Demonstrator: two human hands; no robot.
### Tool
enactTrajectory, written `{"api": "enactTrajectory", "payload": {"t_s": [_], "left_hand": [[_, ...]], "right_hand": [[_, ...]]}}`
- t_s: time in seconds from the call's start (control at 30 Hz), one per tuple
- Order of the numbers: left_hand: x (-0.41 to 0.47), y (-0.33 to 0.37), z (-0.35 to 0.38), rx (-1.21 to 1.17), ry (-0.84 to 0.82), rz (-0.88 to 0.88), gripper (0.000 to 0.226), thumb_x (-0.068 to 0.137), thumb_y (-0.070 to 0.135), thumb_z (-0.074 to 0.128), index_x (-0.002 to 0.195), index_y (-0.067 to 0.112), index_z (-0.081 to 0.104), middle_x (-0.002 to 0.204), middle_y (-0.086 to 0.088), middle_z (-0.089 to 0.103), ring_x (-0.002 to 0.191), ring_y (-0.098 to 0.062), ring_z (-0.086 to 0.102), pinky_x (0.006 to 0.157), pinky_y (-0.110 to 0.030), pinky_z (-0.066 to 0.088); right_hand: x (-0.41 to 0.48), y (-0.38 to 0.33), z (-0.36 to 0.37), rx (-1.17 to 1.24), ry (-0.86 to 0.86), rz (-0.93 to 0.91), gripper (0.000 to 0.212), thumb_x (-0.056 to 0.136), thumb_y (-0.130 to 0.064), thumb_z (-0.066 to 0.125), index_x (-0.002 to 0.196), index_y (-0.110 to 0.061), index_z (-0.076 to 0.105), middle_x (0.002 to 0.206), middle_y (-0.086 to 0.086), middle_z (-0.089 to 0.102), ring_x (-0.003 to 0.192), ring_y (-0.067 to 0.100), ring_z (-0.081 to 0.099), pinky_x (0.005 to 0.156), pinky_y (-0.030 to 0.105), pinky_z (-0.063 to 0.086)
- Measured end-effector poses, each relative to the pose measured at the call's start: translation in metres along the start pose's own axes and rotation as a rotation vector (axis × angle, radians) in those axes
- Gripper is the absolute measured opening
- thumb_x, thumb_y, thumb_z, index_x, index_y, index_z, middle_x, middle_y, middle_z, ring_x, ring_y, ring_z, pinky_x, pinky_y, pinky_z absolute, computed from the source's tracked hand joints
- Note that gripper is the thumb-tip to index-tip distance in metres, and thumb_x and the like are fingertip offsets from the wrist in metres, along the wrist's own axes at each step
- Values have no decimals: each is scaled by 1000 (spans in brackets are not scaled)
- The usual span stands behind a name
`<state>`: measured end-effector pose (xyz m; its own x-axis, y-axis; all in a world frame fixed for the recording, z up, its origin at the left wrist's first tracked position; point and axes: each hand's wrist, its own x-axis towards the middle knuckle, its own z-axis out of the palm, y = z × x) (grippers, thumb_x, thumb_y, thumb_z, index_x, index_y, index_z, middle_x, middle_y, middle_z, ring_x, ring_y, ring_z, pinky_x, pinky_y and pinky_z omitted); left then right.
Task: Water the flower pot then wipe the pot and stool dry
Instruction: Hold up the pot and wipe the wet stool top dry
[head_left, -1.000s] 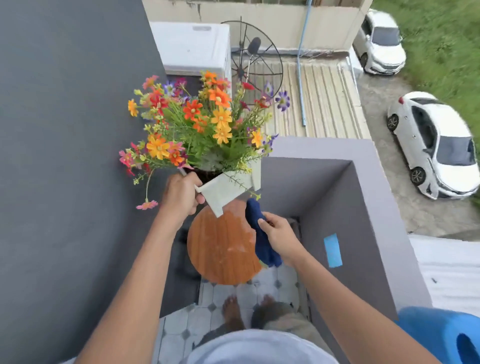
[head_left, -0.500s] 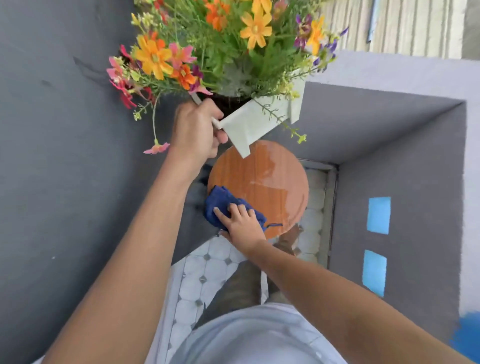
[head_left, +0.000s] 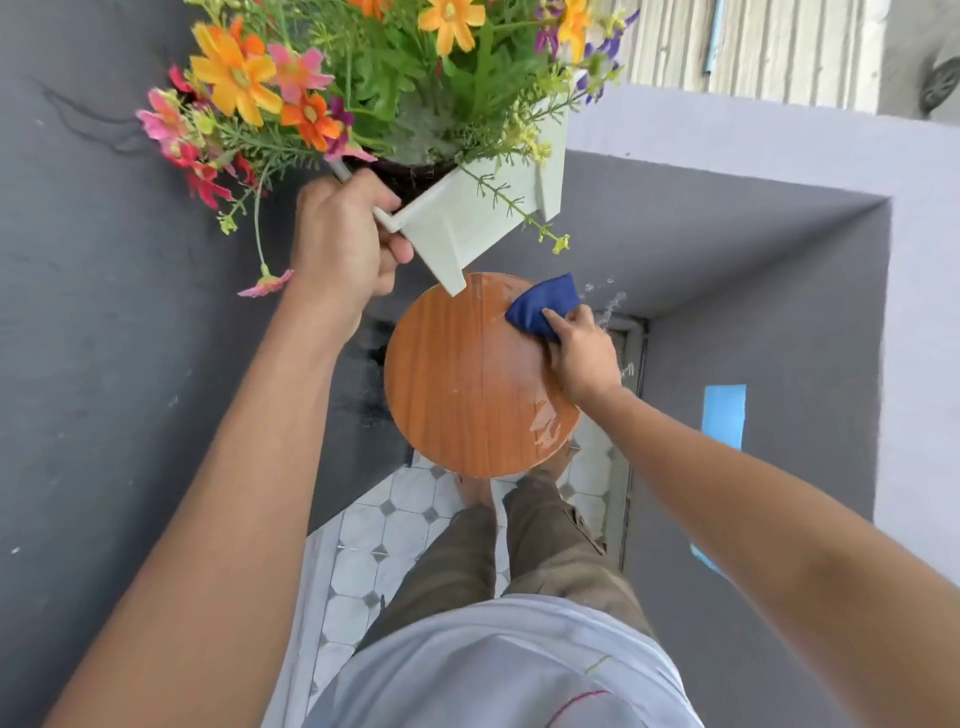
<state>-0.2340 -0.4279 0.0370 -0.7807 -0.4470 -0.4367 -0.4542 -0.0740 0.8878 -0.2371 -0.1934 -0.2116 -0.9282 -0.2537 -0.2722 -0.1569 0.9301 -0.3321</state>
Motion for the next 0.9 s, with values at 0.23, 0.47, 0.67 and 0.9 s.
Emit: {"api": "enactTrajectory", "payload": {"t_s": [0.23, 0.47, 0.67, 0.9], "left_hand": [[5, 14, 3, -15, 0, 3, 27, 84, 6, 42, 57, 9, 40, 42, -10, 48, 31, -14, 21, 41, -20, 13], [11, 18, 0, 19, -17, 1, 28, 84, 6, 42, 56, 9, 41, 43, -10, 49, 35, -16, 21, 46, -28, 10], [9, 16, -2, 29, -43, 11, 25, 85, 7, 40, 60, 7, 43, 45, -10, 49, 32, -13, 21, 42, -21, 12], [7, 13, -2, 43, -33, 11, 24, 83, 6, 41, 60, 7, 42, 48, -14, 47, 31, -14, 22, 41, -20, 14]], "right_hand": [[-84, -72, 61, -9, -250, -508, 61, 79, -18, 74, 137, -20, 53, 111, 12, 50, 82, 37, 63, 57, 41, 57], [-35, -120, 60, -101, -232, -783, 49, 90, -10, 62, 138, -18, 55, 117, 15, 53, 104, 37, 55, 62, 44, 57], [54, -60, 3, 11, 44, -205, 33, 92, -13, 51, 124, -21, 55, 110, 12, 50, 88, 36, 56, 65, 38, 43], [21, -85, 11, 70, 62, -117, 28, 88, -12, 55, 116, -14, 54, 103, 9, 49, 79, 36, 54, 53, 34, 38]]}}
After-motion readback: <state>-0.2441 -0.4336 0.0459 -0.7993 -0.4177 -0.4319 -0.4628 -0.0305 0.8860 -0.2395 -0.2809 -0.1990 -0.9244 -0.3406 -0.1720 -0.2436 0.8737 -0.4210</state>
